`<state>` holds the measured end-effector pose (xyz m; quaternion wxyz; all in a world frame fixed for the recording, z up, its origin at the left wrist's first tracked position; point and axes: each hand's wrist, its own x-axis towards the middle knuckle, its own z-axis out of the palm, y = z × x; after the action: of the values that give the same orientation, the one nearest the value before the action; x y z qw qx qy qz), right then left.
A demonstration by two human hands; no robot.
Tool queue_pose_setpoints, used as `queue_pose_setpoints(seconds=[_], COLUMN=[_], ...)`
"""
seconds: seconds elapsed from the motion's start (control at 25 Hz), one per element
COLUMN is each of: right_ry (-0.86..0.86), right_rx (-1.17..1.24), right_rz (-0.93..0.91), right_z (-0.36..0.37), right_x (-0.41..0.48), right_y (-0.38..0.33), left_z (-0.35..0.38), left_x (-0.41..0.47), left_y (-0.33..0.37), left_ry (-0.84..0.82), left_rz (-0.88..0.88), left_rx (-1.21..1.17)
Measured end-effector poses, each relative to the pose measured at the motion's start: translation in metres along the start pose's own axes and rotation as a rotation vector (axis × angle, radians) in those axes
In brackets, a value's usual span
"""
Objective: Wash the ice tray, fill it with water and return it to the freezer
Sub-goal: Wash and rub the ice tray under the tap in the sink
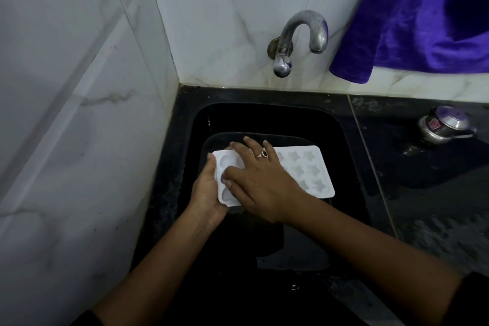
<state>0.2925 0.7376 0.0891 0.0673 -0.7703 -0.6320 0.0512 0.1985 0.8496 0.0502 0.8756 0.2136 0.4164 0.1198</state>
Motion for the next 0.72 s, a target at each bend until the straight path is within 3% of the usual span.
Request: queue_pose_setpoints(seconds=[0.72], right_ry=[-0.002], right_rx=[0.002], right_rz=[-0.019], right_z=[0.006], right_x=[0.0], right_y=[-0.006], left_z=[-0.005], left_x=[-0.003], left_y=[0.002], left_ry=[-0.019], left_rz=[0.005], left_rx=[-0.06])
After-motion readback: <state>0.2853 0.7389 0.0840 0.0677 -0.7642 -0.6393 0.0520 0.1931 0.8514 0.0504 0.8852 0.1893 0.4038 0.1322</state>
